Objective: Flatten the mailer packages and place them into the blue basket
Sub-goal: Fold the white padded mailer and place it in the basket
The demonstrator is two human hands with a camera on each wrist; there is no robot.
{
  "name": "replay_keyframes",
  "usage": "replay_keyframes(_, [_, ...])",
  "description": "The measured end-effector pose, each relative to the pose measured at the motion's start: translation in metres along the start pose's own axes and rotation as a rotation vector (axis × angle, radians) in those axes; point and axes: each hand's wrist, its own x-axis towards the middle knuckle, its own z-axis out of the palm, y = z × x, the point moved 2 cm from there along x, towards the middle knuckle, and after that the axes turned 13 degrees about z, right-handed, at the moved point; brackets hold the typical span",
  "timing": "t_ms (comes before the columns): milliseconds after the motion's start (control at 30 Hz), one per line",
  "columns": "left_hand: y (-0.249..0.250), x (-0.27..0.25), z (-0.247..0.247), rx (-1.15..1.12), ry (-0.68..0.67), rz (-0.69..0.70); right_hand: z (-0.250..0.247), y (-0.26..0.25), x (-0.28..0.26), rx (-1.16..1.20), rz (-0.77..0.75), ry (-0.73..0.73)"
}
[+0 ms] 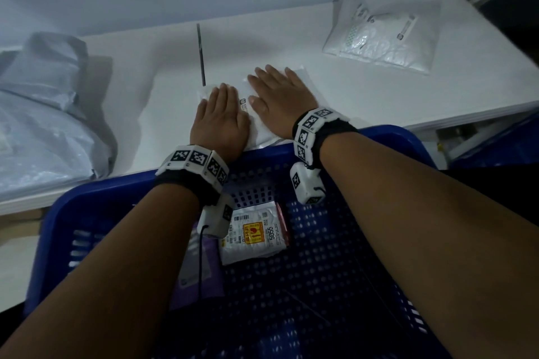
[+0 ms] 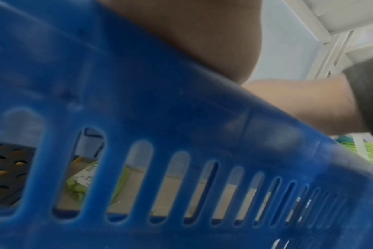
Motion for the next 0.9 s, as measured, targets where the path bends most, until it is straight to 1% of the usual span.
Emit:
replay_keyframes(67, [0.003,-0.002,-0.001,-0.01,-0.007,0.005,0.0,0.014,0.001,0.05,0.042,-0.01])
replay_keyframes(233, [0.004,-0.002,-0.002,-0.015,-0.002,0.005,0.001,0.036,-0.001,0.086,0.038,-0.075])
replay_keyframes(367, [0.005,-0.002,-0.003,-0.028,0.007,0.002,0.005,0.038,0.001,0.097,0.075,-0.071])
replay_keyframes(467, [0.004,-0.003,-0.003,-0.032,0.021,-0.003,0.006,0.038,0.001,0.073,0.079,-0.087])
replay_keyframes(900, [0.008,-0.003,-0.001,-0.003,0.042,-0.008,0.007,0.035,0.0,-0.038,0.074,-0.065])
